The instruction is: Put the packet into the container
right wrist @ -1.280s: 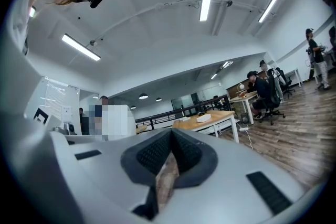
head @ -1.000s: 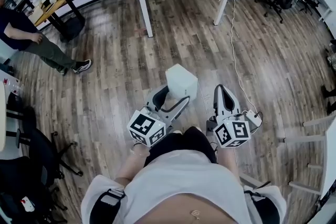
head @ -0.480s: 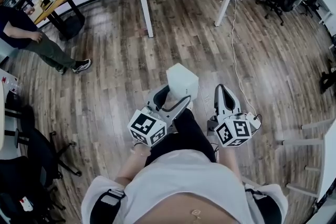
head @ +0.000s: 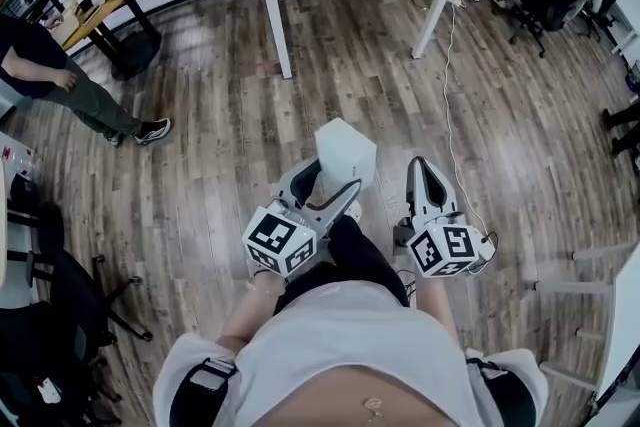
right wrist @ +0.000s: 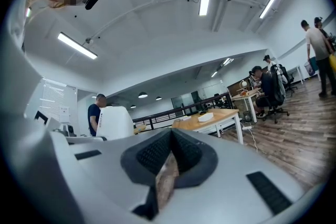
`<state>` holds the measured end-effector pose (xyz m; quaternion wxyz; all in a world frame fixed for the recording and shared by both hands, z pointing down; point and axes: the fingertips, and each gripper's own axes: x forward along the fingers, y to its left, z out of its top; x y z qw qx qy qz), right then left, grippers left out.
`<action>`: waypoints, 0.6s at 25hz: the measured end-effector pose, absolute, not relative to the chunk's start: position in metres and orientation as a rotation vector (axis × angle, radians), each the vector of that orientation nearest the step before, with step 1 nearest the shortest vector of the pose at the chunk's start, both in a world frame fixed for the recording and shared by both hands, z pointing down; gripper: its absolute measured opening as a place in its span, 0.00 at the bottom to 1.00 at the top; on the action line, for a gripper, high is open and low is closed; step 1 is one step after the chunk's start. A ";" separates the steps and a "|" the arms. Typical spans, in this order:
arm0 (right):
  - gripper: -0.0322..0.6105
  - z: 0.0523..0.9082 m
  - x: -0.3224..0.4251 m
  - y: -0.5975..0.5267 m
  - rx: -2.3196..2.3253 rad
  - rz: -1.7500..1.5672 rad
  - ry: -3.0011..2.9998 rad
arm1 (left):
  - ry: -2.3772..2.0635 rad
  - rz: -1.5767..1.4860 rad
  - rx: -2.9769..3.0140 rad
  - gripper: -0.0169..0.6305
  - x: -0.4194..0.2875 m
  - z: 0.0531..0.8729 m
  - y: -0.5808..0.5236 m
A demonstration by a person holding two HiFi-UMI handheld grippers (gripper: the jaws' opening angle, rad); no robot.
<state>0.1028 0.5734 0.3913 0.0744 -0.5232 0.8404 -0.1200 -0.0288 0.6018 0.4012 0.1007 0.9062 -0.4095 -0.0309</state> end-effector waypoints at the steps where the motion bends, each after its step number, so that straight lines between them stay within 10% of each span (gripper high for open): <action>1: 0.07 0.392 0.104 0.566 -1.571 -0.364 2.523 | -1.210 -0.091 2.676 0.48 -0.028 0.401 0.594; 15: 0.07 0.392 0.097 0.447 -1.519 -0.404 2.596 | -1.251 -0.066 2.613 0.48 -0.028 0.406 0.484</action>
